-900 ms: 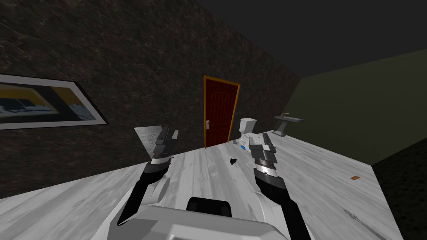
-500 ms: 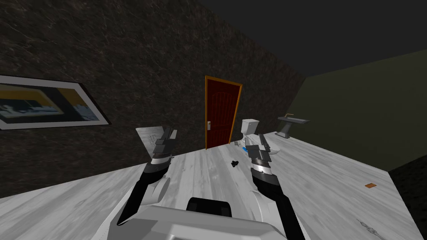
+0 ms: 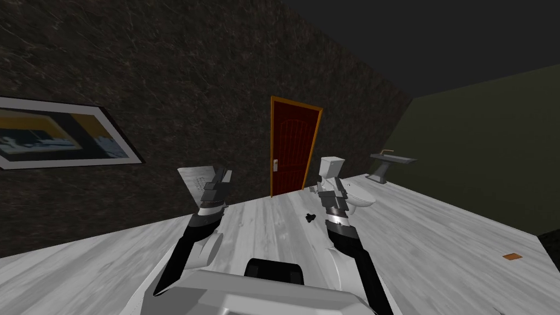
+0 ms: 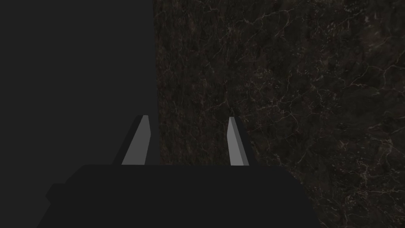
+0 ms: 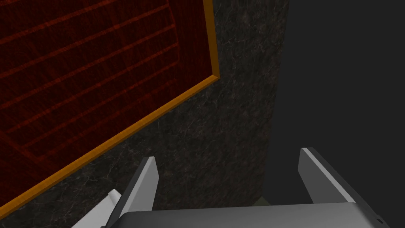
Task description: Pull the door open
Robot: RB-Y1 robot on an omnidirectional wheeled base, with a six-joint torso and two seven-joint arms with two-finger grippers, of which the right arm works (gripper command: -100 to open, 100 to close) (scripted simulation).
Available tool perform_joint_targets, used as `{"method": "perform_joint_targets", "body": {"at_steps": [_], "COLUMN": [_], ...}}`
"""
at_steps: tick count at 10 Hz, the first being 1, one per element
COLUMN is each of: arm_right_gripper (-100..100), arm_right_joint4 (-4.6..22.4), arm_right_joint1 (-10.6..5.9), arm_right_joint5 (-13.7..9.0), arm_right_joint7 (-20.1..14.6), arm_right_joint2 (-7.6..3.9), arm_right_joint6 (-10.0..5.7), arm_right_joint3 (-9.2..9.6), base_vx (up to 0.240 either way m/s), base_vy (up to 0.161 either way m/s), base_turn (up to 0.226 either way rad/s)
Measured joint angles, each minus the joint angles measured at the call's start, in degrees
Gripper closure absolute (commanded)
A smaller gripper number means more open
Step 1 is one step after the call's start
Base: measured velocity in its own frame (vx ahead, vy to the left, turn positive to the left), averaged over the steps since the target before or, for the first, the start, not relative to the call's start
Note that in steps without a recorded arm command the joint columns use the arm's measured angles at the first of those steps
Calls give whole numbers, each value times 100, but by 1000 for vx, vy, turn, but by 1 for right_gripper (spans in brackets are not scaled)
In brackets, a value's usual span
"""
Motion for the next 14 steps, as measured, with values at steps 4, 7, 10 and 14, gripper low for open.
{"method": "perform_joint_targets", "body": {"at_steps": [4,7,10,14], "arm_right_gripper": [-100,-100,-100,-100], "arm_right_joint4": [350,658,972,1415], "arm_right_joint1": [-180,-356,-485,-699], "arm_right_joint5": [-121,-225,-343,-497], "arm_right_joint7": [-442,-819,-1236,-1804], "arm_right_joint2": [-139,-244,-370,-513], "arm_right_joint6": [23,57,56,77], "arm_right_joint3": [38,62,94,151], "base_vx": [81,98,101,106], "base_vy": [26,28,28,31], "base_turn": [46,54,54,60]}}
